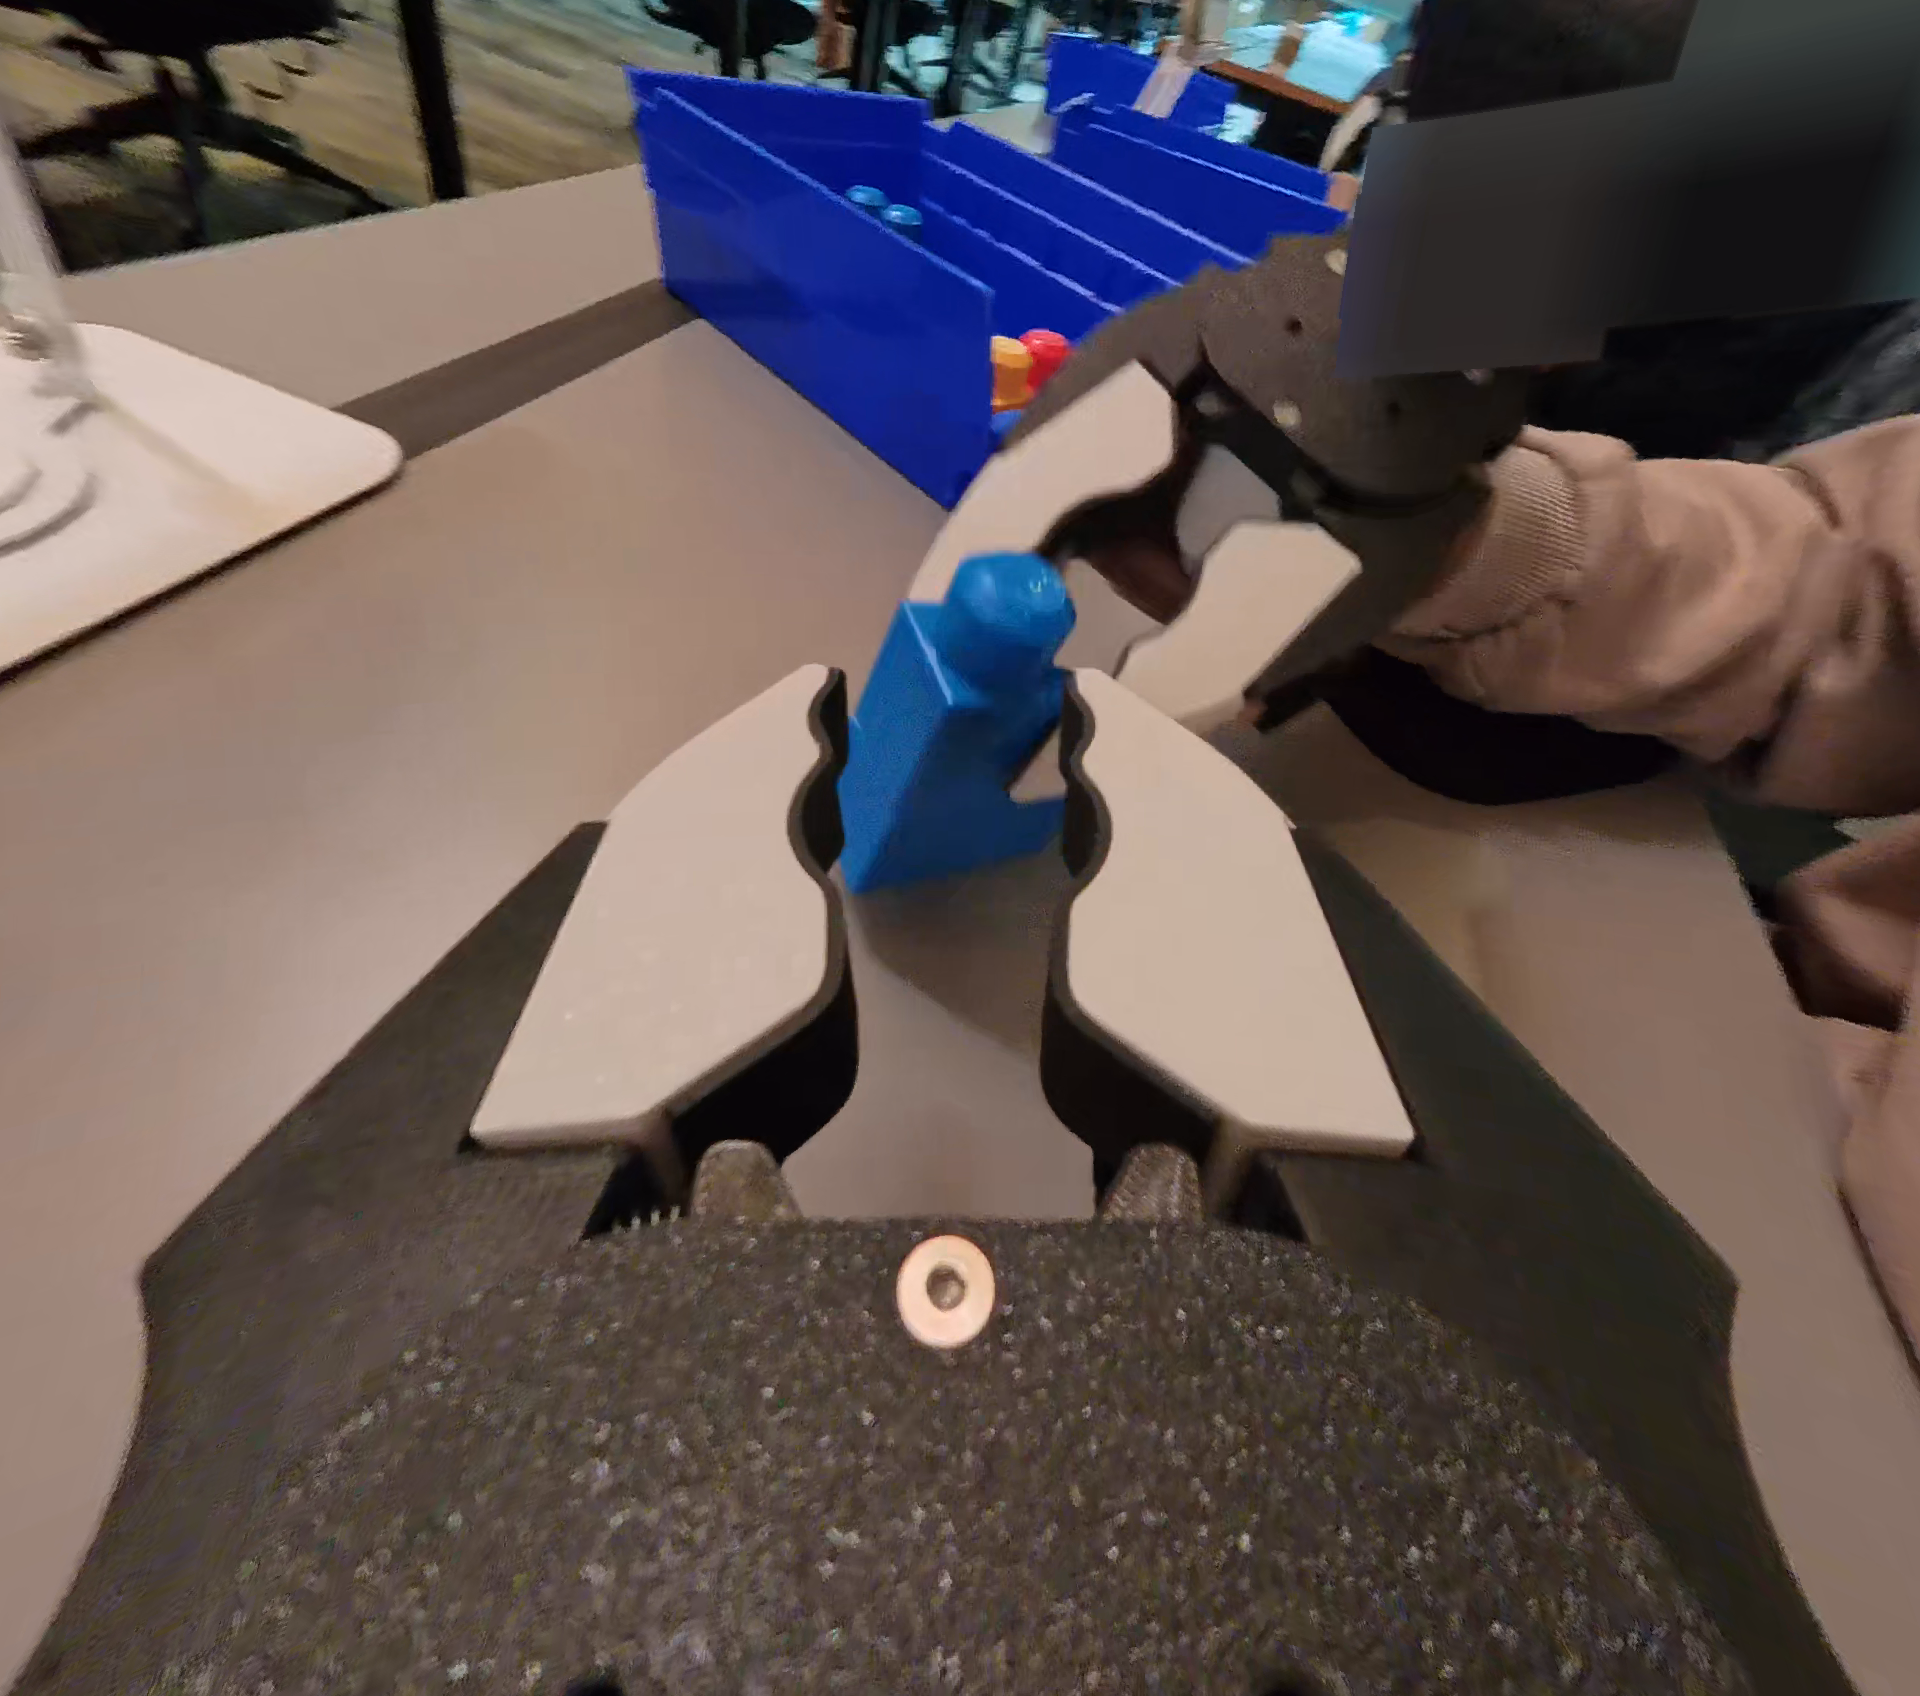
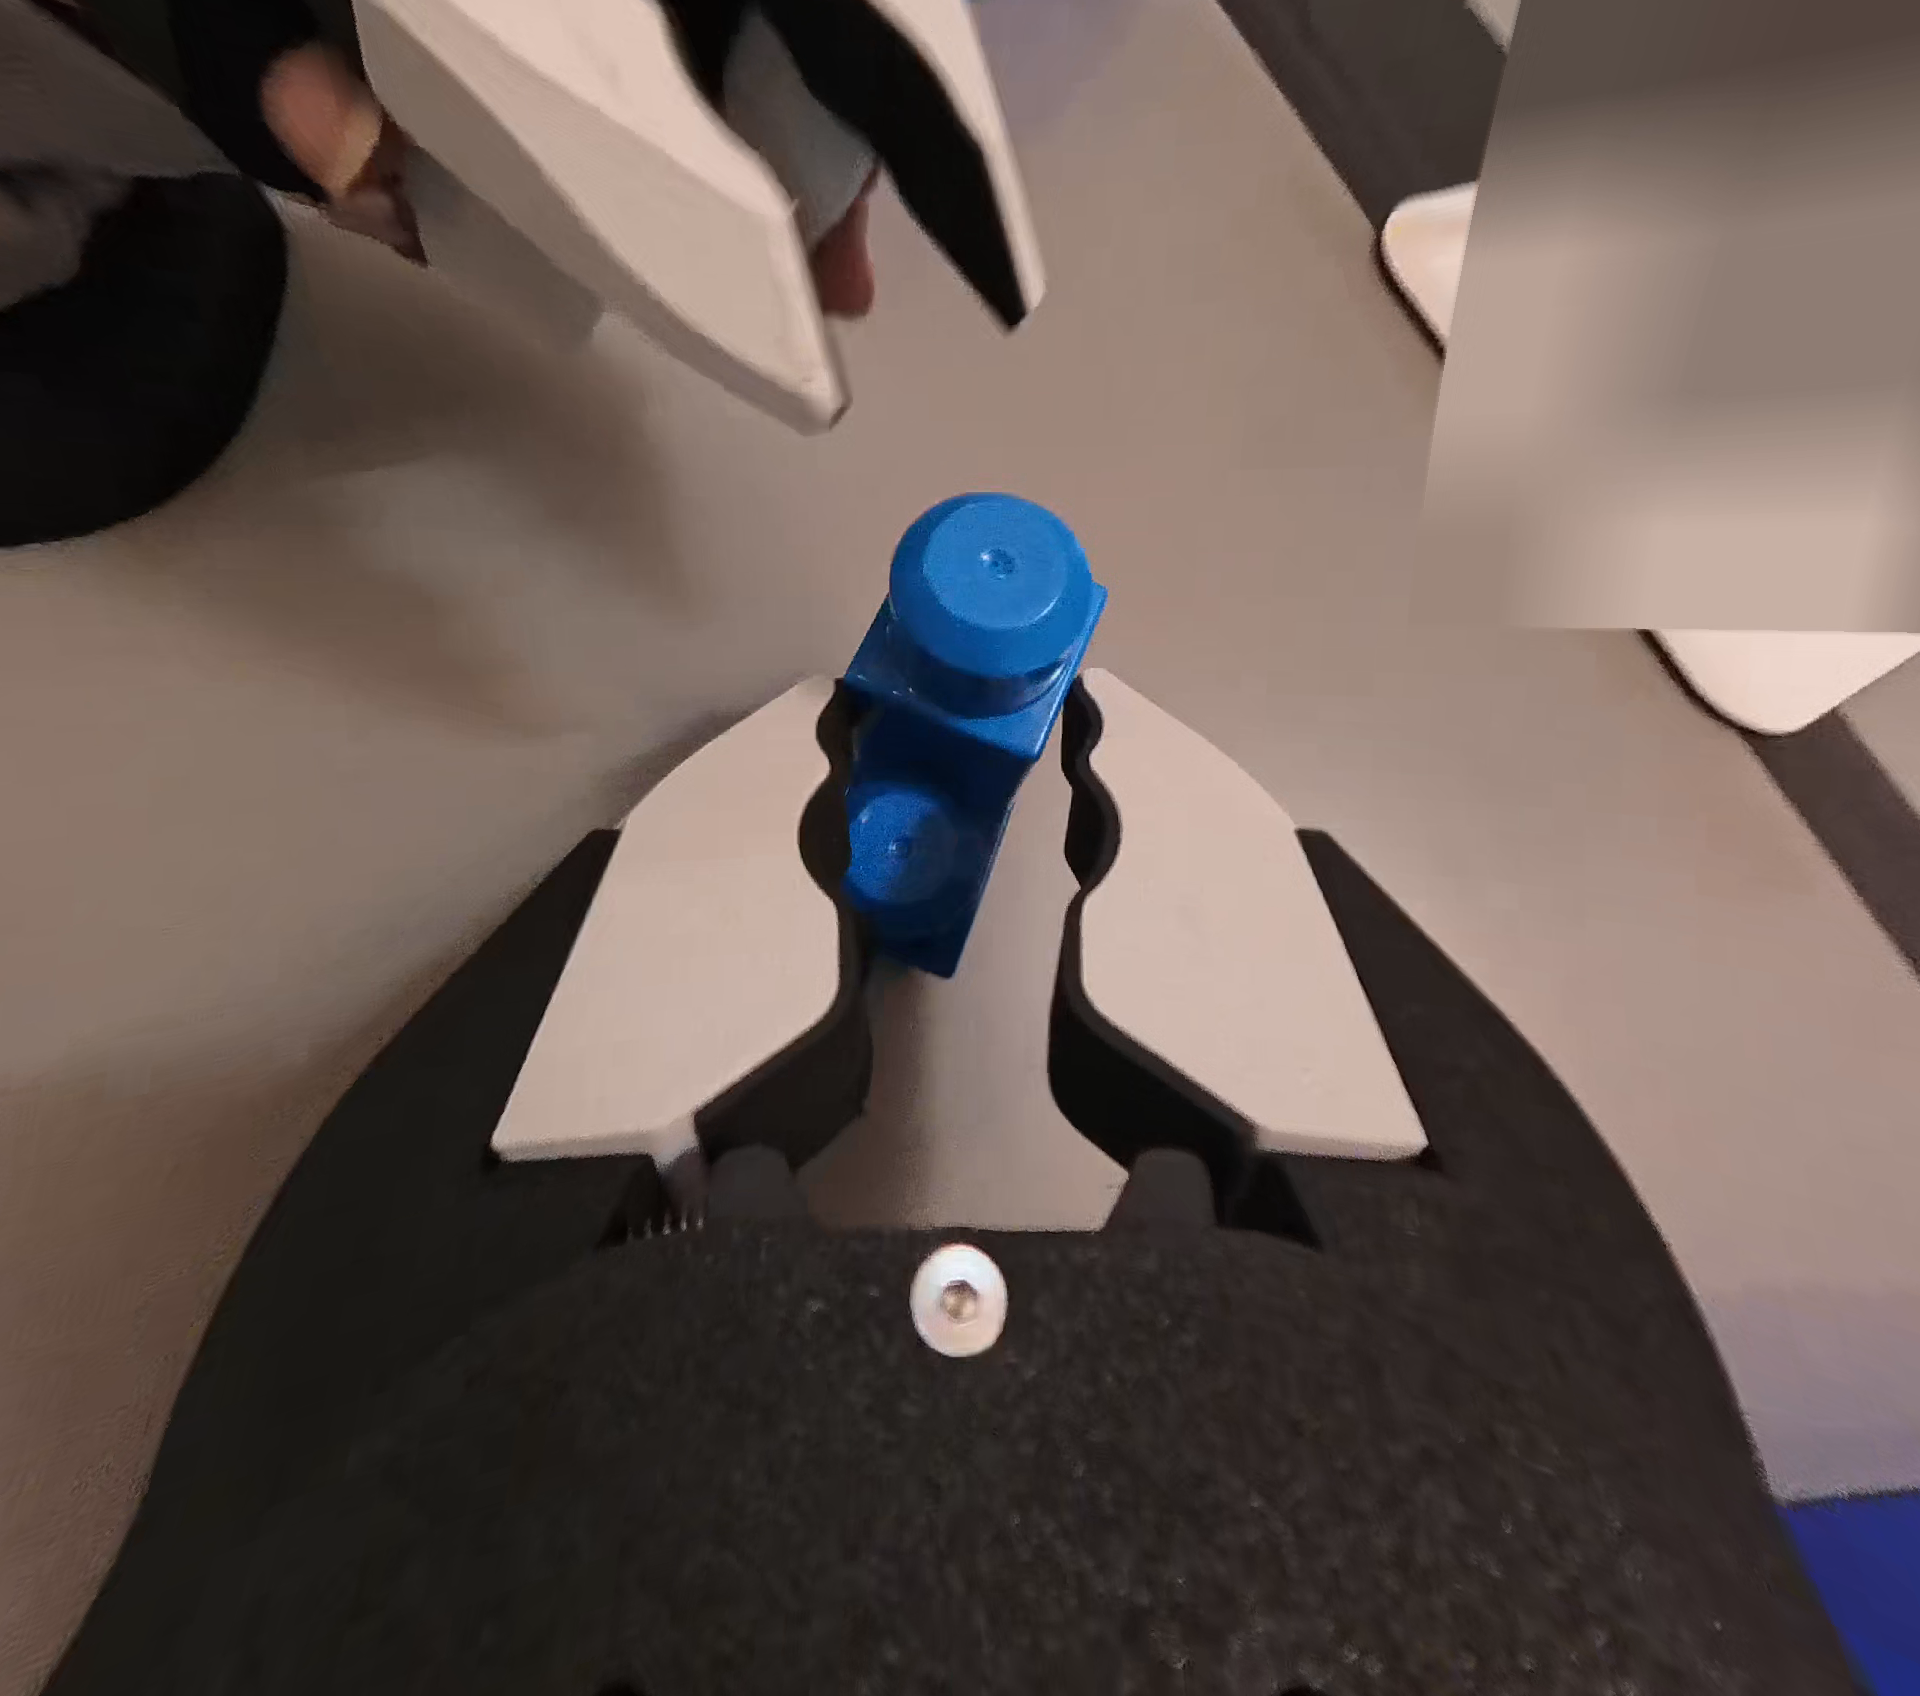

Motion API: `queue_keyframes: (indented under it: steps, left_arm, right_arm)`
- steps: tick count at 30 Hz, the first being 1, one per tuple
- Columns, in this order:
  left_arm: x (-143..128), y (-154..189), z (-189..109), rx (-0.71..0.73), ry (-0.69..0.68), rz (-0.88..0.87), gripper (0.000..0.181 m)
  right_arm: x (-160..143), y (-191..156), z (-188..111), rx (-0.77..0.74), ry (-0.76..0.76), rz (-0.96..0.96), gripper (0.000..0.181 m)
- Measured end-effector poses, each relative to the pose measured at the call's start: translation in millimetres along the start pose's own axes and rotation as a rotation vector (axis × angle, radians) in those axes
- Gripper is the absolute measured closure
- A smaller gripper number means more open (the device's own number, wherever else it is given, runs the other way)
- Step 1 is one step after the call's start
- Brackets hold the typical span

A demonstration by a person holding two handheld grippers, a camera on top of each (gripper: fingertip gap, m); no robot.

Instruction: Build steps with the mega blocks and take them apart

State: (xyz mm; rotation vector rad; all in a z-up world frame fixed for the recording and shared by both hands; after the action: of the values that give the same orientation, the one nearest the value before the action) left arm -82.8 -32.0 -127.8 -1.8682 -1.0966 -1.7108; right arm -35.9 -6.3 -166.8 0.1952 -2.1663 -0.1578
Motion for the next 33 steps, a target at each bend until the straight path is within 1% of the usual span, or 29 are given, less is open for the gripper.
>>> queue_keyframes:
  steps: [1,4,7,9,10,11,13,15,18,21,23,25,27,33]
  left_arm:
    - [-1.2,3.9,0.5,-0.042,0.0,-0.011,0.139]
    - [1.7,15.5,1.4,-0.141,0.045,-0.041,0.129]
    - [10.0,27.9,6.1,-0.186,0.122,-0.04,0.121]
    - [17.4,44.6,10.0,-0.251,0.175,-0.034,0.119]
    - [22.7,53.1,10.6,-0.285,0.206,-0.035,0.12]
    - [28.2,60.7,10.1,-0.319,0.241,-0.045,0.124]
    - [35.3,67.2,9.0,-0.35,0.287,-0.084,0.14]
    - [34.8,65.1,7.1,-0.341,0.277,-0.09,0.141]
    - [36.8,59.3,0.1,-0.29,0.268,-0.017,0.142]
    - [33.1,51.3,-3.3,-0.248,0.23,0.026,0.142]
    - [28.7,47.5,-2.7,-0.229,0.203,0.042,0.142]
    - [24.5,47.8,0.3,-0.224,0.178,0.057,0.142]
    - [21.8,49.3,2.7,-0.22,0.165,0.07,0.142]
    - [21.3,51.8,1.5,-0.242,0.151,0.083,0.142]
  right_arm:
    - [6.6,1.7,-5.5,0.025,0.064,-0.011,0.143]
    - [29.9,12.5,-33.2,0.103,0.305,0.024,0.143]
    - [60.0,9.9,-78.1,0.294,0.652,0.108,0.143]
    - [71.7,7.1,-97.8,0.408,0.797,0.177,0.143]
    - [73.8,3.9,-101.5,0.448,0.832,0.186,0.143]
    - [73.9,-0.7,-101.3,0.477,0.844,0.182,0.143]
    - [71.9,-11.2,-94.6,0.505,0.829,0.152,0.143]
    - [73.0,-14.2,-92.9,0.508,0.841,0.153,0.144]
    - [68.6,-10.0,-89.5,0.492,0.775,0.149,0.145]
    - [69.7,1.9,-100.2,0.472,0.788,0.159,0.145]
    - [67.8,5.8,-100.6,0.453,0.765,0.155,0.144]
    - [65.9,5.0,-95.9,0.441,0.744,0.153,0.144]
    - [64.9,3.5,-91.4,0.435,0.735,0.157,0.149]
    - [65.7,0.7,-95.2,0.452,0.699,0.125,0.15]
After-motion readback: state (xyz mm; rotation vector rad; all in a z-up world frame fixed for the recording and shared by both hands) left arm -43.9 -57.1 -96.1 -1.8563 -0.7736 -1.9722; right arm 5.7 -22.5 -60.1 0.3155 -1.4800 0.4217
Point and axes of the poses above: each gripper's, where its closed fingertips meet, z out along the fingers, x out of its top, y = z × x across the jaws, the point moved 2 cm from there along -z, back along the fingers, and after that the axes turned 2 degrees about y, right-handed, at the moved point
